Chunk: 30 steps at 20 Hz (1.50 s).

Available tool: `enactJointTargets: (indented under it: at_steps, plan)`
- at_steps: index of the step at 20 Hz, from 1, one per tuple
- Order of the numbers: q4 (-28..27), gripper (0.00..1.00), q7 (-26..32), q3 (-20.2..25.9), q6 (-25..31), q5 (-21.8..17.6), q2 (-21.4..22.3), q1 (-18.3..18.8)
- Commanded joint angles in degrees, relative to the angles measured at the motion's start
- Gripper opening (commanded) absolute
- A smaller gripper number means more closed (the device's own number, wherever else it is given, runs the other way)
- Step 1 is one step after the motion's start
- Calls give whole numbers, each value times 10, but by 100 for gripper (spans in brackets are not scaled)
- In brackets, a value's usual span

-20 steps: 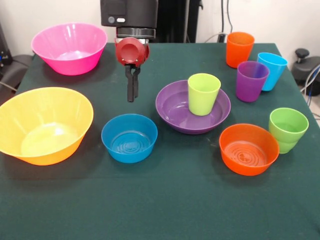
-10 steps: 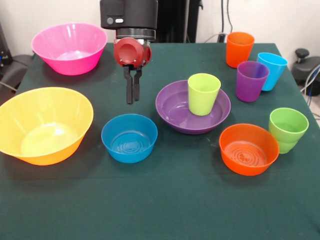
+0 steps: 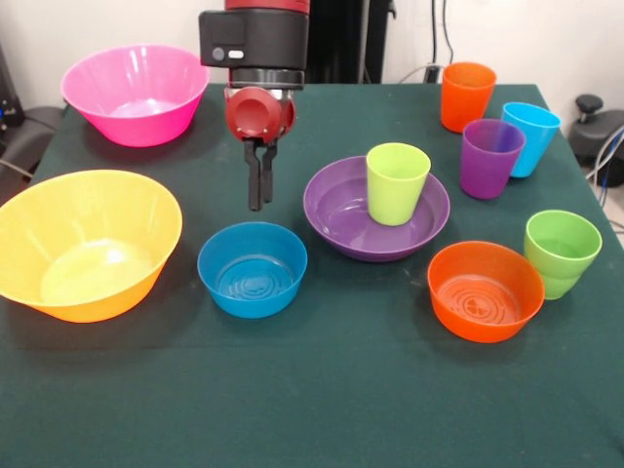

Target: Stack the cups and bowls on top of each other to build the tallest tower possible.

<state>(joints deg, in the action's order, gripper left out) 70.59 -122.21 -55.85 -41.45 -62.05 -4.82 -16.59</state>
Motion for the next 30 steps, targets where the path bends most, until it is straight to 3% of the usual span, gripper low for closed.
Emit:
enactJointTargets:
  at_steps: [1,6,12,18,24,30]
  plan:
    - [-47,100,28,84,67,-4,-51,-10]
    - [-53,100,38,80,80,10,-59,-8]
    - [-29,100,188,85,41,134,-42,21]
    - [-18,100,256,66,-11,213,-56,28]
    - [-18,100,286,50,-39,258,-73,30]
    - [-25,100,260,40,-25,248,-85,24]
